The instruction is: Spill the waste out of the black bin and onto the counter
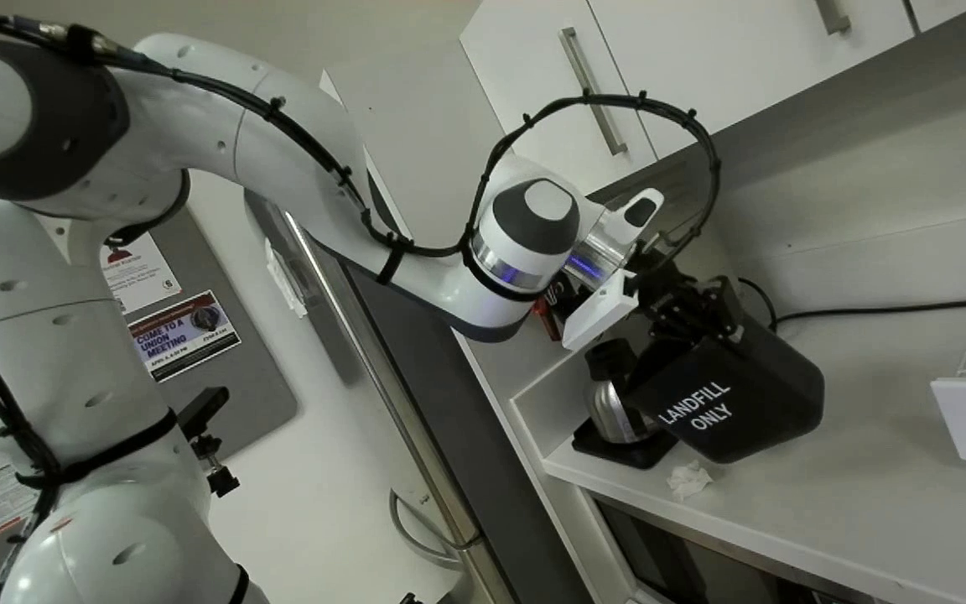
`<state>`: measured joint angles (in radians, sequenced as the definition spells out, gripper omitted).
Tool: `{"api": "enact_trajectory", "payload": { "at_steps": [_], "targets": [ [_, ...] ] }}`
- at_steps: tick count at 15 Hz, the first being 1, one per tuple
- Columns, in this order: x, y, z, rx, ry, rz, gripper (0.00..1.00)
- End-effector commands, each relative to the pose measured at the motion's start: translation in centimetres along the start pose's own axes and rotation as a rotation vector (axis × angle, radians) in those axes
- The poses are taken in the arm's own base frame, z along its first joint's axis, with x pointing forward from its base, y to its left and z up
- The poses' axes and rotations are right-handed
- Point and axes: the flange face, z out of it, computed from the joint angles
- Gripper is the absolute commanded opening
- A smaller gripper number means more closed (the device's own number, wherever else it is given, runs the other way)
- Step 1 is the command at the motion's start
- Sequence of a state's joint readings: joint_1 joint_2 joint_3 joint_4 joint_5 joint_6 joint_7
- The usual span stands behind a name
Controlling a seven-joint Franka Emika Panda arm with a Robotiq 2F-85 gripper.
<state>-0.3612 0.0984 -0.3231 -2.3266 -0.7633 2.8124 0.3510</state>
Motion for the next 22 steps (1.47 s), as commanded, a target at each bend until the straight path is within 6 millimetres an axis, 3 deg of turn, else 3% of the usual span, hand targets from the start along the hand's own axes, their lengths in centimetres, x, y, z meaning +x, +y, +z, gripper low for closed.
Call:
{"api": "enact_trajectory", "payload": {
  "at_steps": [1, 5, 6, 7, 11, 13, 18, 22],
  "targets": [
    [0.5, -0.8, 0.2, 0.121, -0.030, 0.050, 0.02],
    [4.4, 1.5, -1.3, 0.264, -0.034, 0.122, 0.02],
    [2.4, 0.0, -0.1, 0.224, -0.036, 0.116, 0.02],
    [3.0, 0.6, -0.4, 0.231, -0.030, 0.113, 0.07],
    [2.4, 0.2, 0.4, 0.225, -0.051, 0.106, 0.07],
    [2.9, 0.0, 0.7, 0.237, -0.063, 0.128, 0.02],
    [6.9, 2.0, 2.6, 0.270, -0.099, 0.321, 0.02],
    [10.4, 3.7, 4.1, 0.263, -0.139, 0.379, 0.02]
  ]
}}
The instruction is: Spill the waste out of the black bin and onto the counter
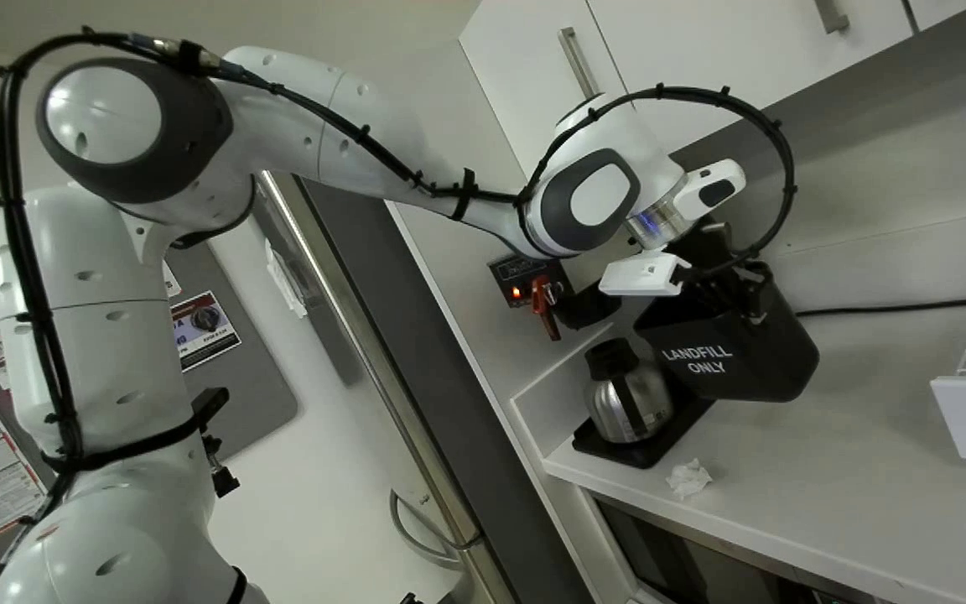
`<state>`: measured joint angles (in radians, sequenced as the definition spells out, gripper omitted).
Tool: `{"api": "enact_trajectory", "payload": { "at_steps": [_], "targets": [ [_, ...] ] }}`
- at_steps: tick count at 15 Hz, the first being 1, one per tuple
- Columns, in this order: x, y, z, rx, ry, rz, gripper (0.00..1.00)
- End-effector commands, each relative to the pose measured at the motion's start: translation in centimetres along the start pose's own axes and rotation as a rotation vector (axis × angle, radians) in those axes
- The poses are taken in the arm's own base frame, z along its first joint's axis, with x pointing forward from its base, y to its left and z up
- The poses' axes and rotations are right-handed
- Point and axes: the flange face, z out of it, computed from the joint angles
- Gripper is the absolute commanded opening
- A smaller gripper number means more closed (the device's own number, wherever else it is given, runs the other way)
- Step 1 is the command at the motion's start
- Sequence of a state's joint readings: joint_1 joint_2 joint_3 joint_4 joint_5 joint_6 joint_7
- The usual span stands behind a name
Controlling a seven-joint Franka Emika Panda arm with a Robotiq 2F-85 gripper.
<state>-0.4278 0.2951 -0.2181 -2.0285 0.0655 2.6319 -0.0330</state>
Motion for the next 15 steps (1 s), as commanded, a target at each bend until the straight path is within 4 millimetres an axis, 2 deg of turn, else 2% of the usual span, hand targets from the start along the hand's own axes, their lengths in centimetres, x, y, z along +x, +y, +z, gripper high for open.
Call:
{"api": "enact_trajectory", "payload": {
  "at_steps": [1, 7, 12, 15],
  "targets": [
    [4.3, 0.0, 0.6, -0.026, -0.028, 0.057, 0.02],
    [9.1, -1.2, 4.9, -0.035, -0.072, 0.094, 0.02],
    [11.7, -1.5, 8.5, 0.021, -0.080, 0.138, 0.02],
    [12.8, -1.4, 9.7, 0.031, -0.109, 0.160, 0.02]
  ]
}}
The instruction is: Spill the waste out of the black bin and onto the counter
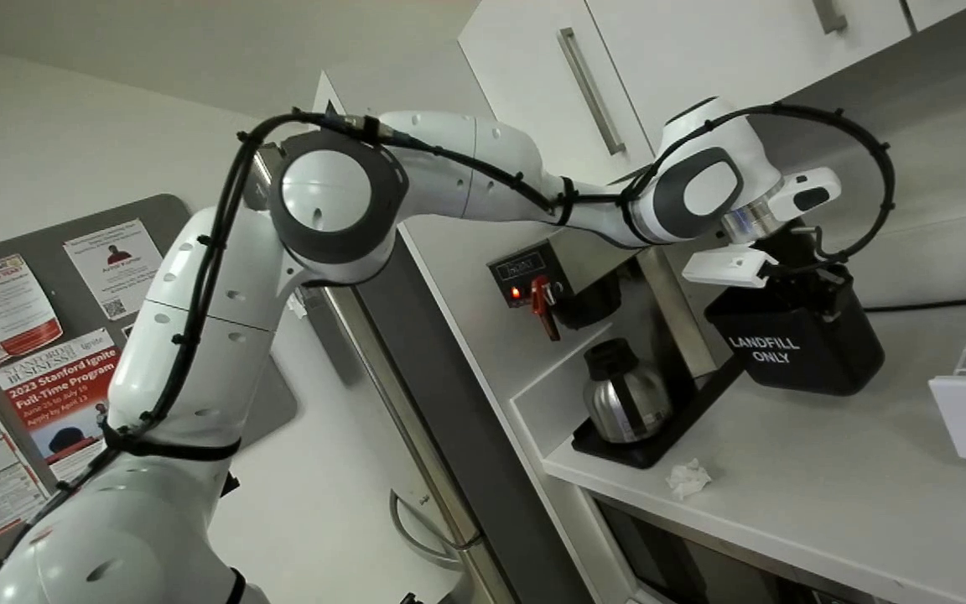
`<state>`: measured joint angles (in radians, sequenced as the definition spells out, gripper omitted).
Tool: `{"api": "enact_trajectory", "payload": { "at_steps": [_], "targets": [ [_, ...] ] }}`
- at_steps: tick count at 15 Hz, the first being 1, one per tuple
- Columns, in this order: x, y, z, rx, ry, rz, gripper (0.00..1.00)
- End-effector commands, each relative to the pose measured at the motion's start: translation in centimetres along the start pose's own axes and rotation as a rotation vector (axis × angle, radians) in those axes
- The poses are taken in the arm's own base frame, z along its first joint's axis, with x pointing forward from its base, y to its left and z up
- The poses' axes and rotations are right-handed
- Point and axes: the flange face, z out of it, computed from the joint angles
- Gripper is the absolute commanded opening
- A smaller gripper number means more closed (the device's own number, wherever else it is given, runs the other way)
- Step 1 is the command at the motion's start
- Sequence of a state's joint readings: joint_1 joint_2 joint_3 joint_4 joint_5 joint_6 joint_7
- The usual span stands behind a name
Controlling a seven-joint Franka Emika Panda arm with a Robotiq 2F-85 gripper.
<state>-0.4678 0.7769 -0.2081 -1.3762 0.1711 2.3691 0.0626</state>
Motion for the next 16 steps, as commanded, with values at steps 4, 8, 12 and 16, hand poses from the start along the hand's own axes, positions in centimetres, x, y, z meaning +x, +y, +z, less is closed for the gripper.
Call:
{"api": "enact_trajectory", "payload": {
  "at_steps": [4, 8, 12, 16],
  "targets": [
    [3.0, -0.1, 0.9, 0.009, -0.073, 0.037, 0.02],
    [3.7, -0.2, 1.7, -0.002, -0.087, 0.038, 0.02],
    [4.1, -0.4, 3.0, -0.012, -0.091, 0.051, 0.02],
    [4.3, -0.6, 3.6, -0.017, -0.101, 0.061, 0.02]
  ]
}}
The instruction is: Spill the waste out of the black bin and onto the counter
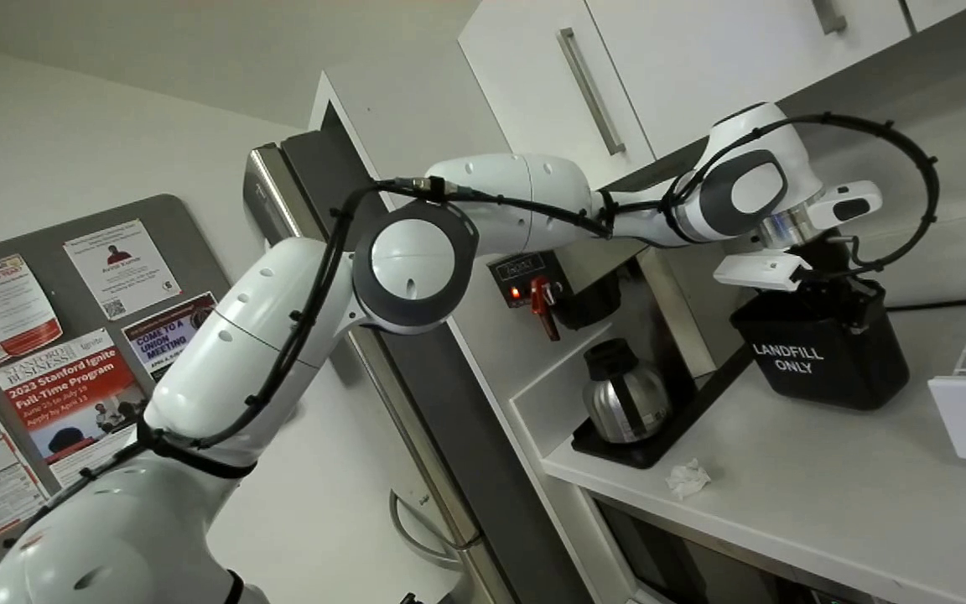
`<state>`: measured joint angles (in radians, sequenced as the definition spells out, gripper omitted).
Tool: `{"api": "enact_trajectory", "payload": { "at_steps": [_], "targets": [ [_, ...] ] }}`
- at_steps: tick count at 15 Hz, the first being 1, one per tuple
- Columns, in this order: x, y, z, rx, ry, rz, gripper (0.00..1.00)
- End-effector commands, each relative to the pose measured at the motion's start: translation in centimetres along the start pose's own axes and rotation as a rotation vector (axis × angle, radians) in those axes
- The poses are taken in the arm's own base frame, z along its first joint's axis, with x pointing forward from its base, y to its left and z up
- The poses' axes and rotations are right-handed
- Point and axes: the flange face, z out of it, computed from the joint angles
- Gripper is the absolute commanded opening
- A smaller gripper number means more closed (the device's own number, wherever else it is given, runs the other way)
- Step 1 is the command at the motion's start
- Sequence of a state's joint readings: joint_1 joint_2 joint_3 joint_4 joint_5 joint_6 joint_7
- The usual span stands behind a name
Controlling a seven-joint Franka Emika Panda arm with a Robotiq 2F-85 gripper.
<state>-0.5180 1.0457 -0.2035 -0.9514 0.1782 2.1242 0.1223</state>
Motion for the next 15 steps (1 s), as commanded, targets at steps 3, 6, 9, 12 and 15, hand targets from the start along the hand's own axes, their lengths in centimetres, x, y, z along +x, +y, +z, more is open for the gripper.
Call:
{"api": "enact_trajectory", "payload": {
  "at_steps": [3, 6, 9, 12, 15],
  "targets": [
    [0.9, -0.5, -0.6, 0.001, -0.018, 0.010, 0.37],
    [1.0, -0.6, -1.1, 0.001, -0.016, 0.000, 0.53],
    [1.2, -0.3, -2.3, 0.003, 0.007, -0.019, 0.75],
    [1.8, 0.1, -3.7, 0.011, 0.060, -0.035, 0.96],
    [2.4, 0.8, -5.8, 0.032, 0.115, -0.049, 1.00]
  ]
}}
